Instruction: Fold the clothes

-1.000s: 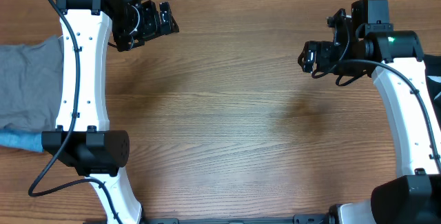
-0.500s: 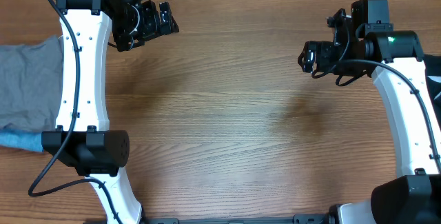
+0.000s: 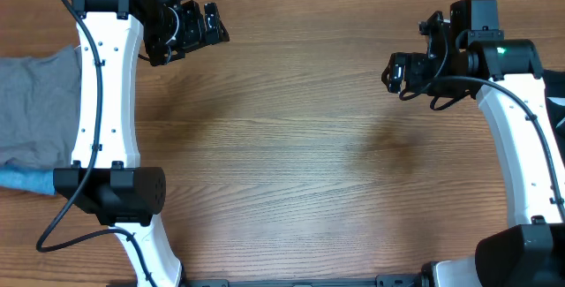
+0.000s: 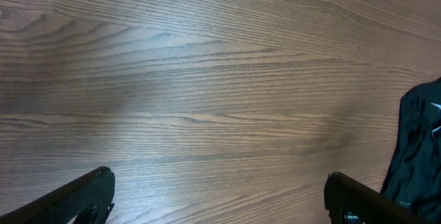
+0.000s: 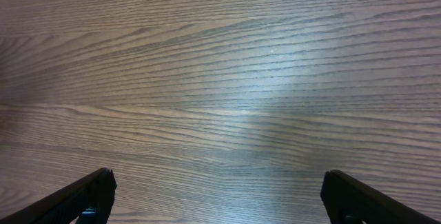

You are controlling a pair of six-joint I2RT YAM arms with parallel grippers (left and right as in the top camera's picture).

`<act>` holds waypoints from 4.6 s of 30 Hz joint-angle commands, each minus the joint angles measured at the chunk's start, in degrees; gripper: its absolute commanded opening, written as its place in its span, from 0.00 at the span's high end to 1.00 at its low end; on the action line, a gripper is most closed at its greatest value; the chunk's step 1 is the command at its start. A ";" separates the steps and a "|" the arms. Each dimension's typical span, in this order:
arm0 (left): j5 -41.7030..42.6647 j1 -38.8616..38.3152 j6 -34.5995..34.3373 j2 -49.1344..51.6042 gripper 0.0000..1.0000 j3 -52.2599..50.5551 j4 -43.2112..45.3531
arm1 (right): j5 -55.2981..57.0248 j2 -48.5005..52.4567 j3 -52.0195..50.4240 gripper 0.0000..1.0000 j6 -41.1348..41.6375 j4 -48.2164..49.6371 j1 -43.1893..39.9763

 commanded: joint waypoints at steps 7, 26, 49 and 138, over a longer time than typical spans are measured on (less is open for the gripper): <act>-0.63 0.02 0.26 -0.04 0.00 -0.11 0.02 | -0.26 -1.31 -0.26 0.00 0.02 0.28 -0.04; -0.63 0.02 0.26 -0.02 0.00 -0.11 0.02 | 2.10 -56.35 -0.35 0.00 0.02 -9.42 7.17; -0.83 0.02 0.26 -0.02 0.00 -0.11 0.02 | -2.01 -89.35 -41.92 0.00 0.02 11.58 7.56; -13.84 -0.26 0.26 -78.01 0.00 -21.62 -7.67 | 8.15 -93.22 -89.85 0.00 0.02 62.20 7.52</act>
